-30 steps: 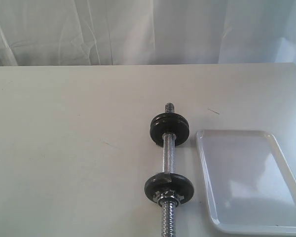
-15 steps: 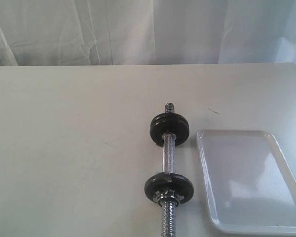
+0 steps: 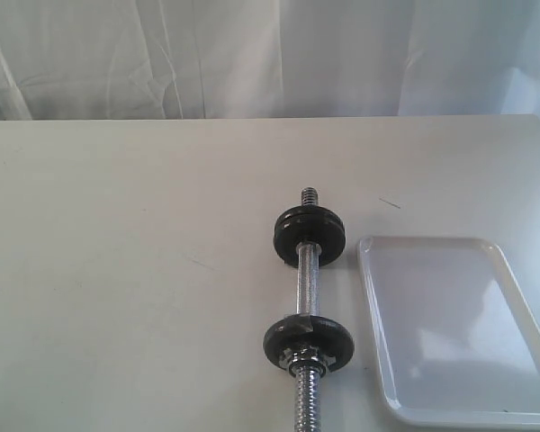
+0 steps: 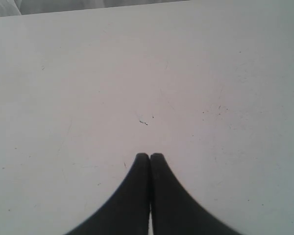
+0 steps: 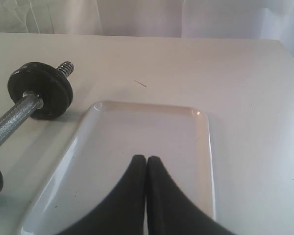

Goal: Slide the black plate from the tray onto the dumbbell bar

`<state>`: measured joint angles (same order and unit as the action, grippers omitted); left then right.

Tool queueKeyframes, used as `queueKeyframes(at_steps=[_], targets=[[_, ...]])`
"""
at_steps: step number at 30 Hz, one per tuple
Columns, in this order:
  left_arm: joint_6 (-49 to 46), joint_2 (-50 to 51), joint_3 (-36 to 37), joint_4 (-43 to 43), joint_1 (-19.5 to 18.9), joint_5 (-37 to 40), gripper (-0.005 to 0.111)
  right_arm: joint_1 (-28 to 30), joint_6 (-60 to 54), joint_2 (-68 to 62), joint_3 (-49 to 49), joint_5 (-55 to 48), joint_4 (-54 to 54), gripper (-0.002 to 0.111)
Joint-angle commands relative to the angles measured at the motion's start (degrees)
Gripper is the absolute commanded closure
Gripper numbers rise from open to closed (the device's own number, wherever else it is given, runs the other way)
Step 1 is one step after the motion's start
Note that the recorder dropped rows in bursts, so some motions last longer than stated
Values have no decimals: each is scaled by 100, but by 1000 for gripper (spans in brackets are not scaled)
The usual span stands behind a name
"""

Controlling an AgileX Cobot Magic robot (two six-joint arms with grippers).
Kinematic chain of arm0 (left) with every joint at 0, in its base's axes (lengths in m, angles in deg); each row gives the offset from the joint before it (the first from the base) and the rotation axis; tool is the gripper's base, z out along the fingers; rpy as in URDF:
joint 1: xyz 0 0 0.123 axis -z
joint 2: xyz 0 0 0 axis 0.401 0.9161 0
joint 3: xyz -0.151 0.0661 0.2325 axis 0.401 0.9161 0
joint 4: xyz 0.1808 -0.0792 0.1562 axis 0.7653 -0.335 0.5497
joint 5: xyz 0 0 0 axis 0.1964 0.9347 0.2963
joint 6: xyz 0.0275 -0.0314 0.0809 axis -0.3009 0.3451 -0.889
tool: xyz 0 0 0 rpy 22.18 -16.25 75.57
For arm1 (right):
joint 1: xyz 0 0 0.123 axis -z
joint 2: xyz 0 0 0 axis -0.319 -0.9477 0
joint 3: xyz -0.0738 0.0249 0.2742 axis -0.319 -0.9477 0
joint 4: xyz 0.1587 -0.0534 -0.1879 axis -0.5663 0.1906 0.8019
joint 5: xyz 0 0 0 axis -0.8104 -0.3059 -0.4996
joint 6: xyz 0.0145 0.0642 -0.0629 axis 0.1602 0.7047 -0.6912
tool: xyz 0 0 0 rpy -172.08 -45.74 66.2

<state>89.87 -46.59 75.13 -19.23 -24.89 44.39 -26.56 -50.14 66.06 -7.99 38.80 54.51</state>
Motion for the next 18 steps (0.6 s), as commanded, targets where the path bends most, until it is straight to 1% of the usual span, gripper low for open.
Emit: queueKeyframes(at_steps=[1, 18], targets=[[12, -29, 10, 5, -74, -18, 107, 2, 4, 29, -5, 109, 9, 108], [12, -29, 10, 5, -84, -18, 107, 2, 3, 29, -5, 109, 20, 108]])
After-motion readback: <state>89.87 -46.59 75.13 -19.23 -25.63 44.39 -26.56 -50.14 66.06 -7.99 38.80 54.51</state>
